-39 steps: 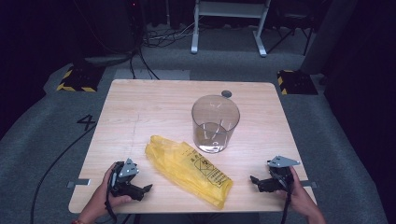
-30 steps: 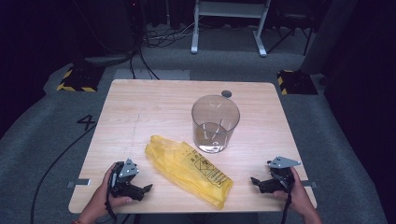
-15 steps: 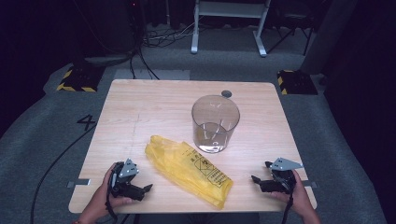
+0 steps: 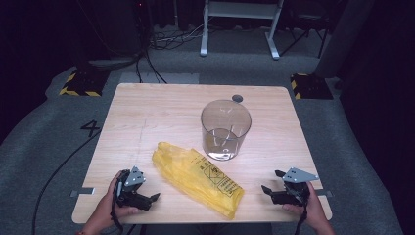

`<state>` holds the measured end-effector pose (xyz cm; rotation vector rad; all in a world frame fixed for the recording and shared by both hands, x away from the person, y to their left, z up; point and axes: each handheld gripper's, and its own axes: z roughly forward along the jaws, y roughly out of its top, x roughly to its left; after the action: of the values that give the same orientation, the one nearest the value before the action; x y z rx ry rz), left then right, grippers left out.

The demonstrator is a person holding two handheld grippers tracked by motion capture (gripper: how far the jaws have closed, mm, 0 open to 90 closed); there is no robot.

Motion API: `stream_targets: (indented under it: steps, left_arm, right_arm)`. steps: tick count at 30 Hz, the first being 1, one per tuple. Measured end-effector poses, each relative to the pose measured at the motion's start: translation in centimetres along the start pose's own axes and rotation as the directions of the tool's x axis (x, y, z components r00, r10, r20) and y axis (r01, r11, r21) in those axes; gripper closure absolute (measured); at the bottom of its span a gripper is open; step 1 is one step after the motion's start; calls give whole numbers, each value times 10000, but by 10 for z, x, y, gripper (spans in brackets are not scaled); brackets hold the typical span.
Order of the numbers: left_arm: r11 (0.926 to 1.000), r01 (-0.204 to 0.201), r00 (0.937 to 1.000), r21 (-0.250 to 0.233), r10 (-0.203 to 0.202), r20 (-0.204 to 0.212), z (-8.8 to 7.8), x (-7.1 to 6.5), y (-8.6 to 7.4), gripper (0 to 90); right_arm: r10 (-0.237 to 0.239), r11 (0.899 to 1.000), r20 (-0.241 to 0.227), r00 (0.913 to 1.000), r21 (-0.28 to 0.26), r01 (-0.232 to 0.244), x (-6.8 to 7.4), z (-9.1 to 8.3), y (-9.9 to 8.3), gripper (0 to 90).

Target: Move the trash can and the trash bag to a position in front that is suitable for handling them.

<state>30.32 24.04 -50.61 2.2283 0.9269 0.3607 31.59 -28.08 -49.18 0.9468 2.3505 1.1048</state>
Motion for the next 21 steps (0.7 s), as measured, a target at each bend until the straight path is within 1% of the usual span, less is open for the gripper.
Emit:
stream_targets:
  steps: [1, 2, 3, 4, 5, 6, 9, 10, 11, 13, 16, 18, 19, 20, 21]
  left_arm:
    - [10000, -2, 10000, 2, 2, 0, 0, 0, 0, 5]
    - [10000, -4, 10000, 2, 4, 0, 0, 0, 0, 5]
    - [10000, -14, 10000, 4, 14, 3, 0, 0, 0, 5]
    - [10000, -12, 10000, 2, 12, 4, 0, 0, 0, 5]
    - [10000, -4, 10000, 2, 4, -2, 0, 0, 0, 5]
    - [10000, -11, 10000, 2, 11, 5, 0, 0, 0, 5]
    - [10000, -14, 10000, 3, 14, 4, 0, 0, 0, 5]
    - [10000, -4, 10000, 9, 4, 4, 0, 0, 0, 5]
    - [10000, -4, 10000, 9, 4, 4, 0, 0, 0, 5]
    - [10000, -15, 10000, 3, 15, 4, 0, 0, 0, 5]
    - [10000, -15, 10000, 4, 15, 3, 0, 0, 0, 5]
    - [10000, -3, 10000, -1, 3, -2, 0, 0, 0, 5]
    - [10000, -2, 10000, 0, 2, -2, 0, 0, 0, 5]
    - [10000, -12, 10000, 2, 12, 4, 0, 0, 0, 5]
    - [10000, -3, 10000, -1, 3, -2, 0, 0, 0, 5]
  right_arm:
    - [-193, 9998, -125, 9997, -112, 191, 7, -1, 3, 240]
    - [-193, 9998, -125, 9997, -112, 191, 7, -1, 3, 240]
    - [-299, 9994, -194, 9994, -168, 295, 10, -1, 5, 245]
    - [-515, 9984, -349, 9981, -267, 505, 18, 0, 9, 246]
    - [-515, 9984, -349, 9981, -267, 505, 18, 0, 9, 246]
    - [-689, 9971, -443, 9966, -360, 673, 24, 0, 12, 245]
    - [-734, 9965, -519, 9960, -451, 711, 28, 1, 15, 248]
    - [-697, 9965, -690, 9952, -508, 663, 32, 2, 18, 249]
    - [-697, 9965, -690, 9952, -508, 663, 32, 2, 18, 249]
    - [-826, 9953, -847, 9930, -565, 780, 36, 3, 20, 261]
    - [-1024, 9936, -1003, 9897, -584, 969, 44, 6, 24, 313]
    - [-1221, 9915, -1220, 9850, -604, 1154, 50, 8, 26, 422]
    - [-1504, 9880, -1368, 9791, -572, 1438, 56, 11, 28, 478]
    - [-1504, 9880, -1368, 9791, -572, 1438, 56, 11, 28, 478]
    - [-1587, 9867, -1446, 9767, -574, 1519, 58, 13, 29, 514]
